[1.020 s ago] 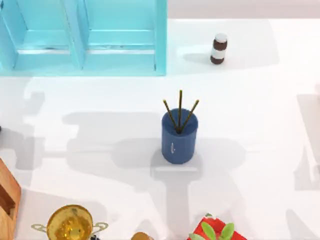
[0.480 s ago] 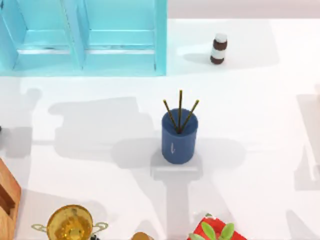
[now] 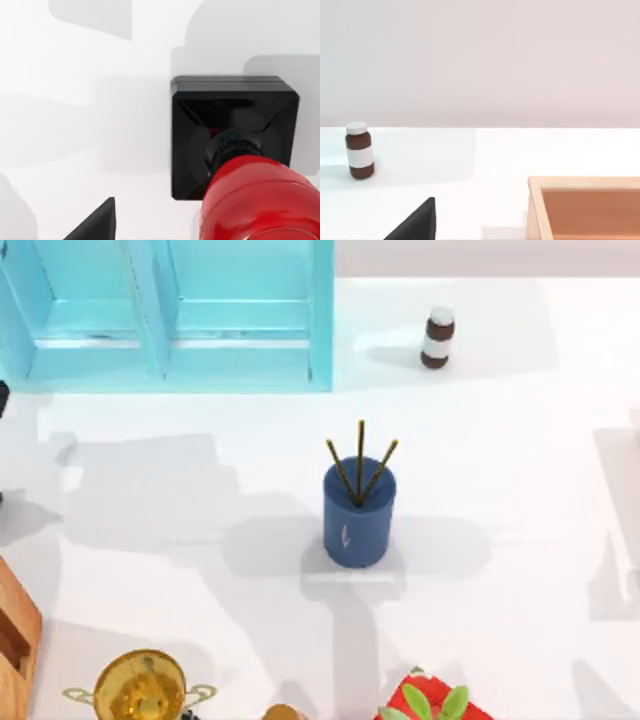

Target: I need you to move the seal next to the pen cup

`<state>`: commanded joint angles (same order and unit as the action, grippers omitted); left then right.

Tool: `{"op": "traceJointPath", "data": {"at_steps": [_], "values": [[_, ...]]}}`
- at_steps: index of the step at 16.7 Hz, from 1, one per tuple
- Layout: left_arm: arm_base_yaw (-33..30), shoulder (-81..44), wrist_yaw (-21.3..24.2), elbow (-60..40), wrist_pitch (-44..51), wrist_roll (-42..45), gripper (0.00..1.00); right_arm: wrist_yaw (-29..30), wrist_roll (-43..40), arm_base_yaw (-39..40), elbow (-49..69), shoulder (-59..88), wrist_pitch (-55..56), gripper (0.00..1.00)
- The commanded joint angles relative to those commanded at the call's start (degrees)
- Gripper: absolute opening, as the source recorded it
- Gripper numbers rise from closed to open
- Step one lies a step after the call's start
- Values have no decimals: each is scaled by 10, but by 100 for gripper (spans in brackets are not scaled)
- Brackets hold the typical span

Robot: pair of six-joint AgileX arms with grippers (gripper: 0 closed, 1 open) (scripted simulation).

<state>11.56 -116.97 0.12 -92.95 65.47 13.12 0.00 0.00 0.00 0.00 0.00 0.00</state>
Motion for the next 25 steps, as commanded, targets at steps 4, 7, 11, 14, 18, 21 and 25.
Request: {"op": "traceJointPath", "data": {"at_steps": [4,7,11,14,18,21,25], "values": [[2,-16,0,69,-80,2,100,0,0,0,0,0,0,100],[2,-17,0,74,-85,2,100,0,0,0,0,0,0,100],[2,-17,0,74,-85,2,77,0,0,0,0,0,0,100],[2,-17,0,74,-85,2,55,0,0,0,0,0,0,100],[2,-17,0,74,-85,2,25,0,0,0,0,0,0,100],[2,-17,0,74,-85,2,2,0,0,0,0,0,0,100],[2,-17,0,74,-85,2,0,0,0,0,0,0,0,100]]}}
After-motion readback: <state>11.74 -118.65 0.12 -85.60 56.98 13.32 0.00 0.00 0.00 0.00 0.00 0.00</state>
